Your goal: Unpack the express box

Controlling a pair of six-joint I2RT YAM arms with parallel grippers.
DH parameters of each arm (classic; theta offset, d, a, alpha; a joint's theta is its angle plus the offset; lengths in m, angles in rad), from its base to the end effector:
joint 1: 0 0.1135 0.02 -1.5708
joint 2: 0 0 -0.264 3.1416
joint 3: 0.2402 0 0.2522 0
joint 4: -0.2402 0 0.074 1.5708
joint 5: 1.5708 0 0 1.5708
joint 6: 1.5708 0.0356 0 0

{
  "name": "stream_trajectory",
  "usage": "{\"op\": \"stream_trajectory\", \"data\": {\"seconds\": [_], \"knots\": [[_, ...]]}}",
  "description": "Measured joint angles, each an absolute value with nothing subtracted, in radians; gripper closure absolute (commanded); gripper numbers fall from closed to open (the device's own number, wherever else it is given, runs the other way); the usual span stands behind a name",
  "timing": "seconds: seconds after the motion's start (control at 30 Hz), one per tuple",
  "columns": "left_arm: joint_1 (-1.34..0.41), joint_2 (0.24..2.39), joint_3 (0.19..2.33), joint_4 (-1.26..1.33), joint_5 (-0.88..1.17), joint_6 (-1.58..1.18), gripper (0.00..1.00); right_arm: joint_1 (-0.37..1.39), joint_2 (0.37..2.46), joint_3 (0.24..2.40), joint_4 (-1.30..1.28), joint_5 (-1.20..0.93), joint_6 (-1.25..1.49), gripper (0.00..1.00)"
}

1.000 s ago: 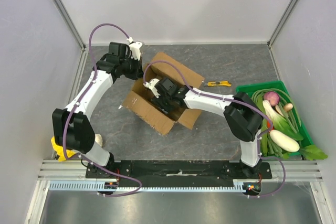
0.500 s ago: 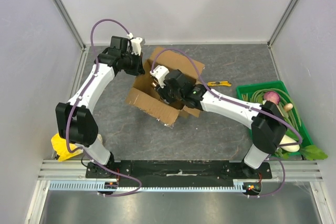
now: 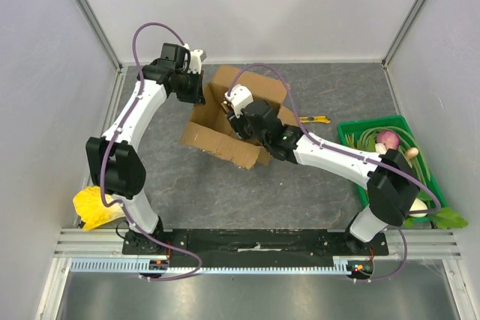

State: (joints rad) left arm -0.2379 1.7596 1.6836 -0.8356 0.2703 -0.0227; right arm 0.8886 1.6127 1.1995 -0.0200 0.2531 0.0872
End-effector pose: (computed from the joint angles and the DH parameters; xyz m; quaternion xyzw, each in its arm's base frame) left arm 0.3716 -0.0999 0.3284 0.1440 0.9274 -0.1681 0.3014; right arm 0.2452 0.2877 0.2883 -0.2634 0.7961 0.1565 0.5218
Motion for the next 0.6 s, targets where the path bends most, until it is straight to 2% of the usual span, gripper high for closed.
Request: {"op": "stream_trajectory", "data": {"seconds": [0.33,0.6], "knots": [[-0.225,1.834,1.766,-0.948,0.172,-0.111,0.98,0.886,1.597,1.197,0.227,0.370,0.078,1.00],[-0.112,1.883,1.813,-1.026,0.079,-0.148,0.98,0.876,1.595,1.217,0.341,0.480,0.036,1.00]]}}
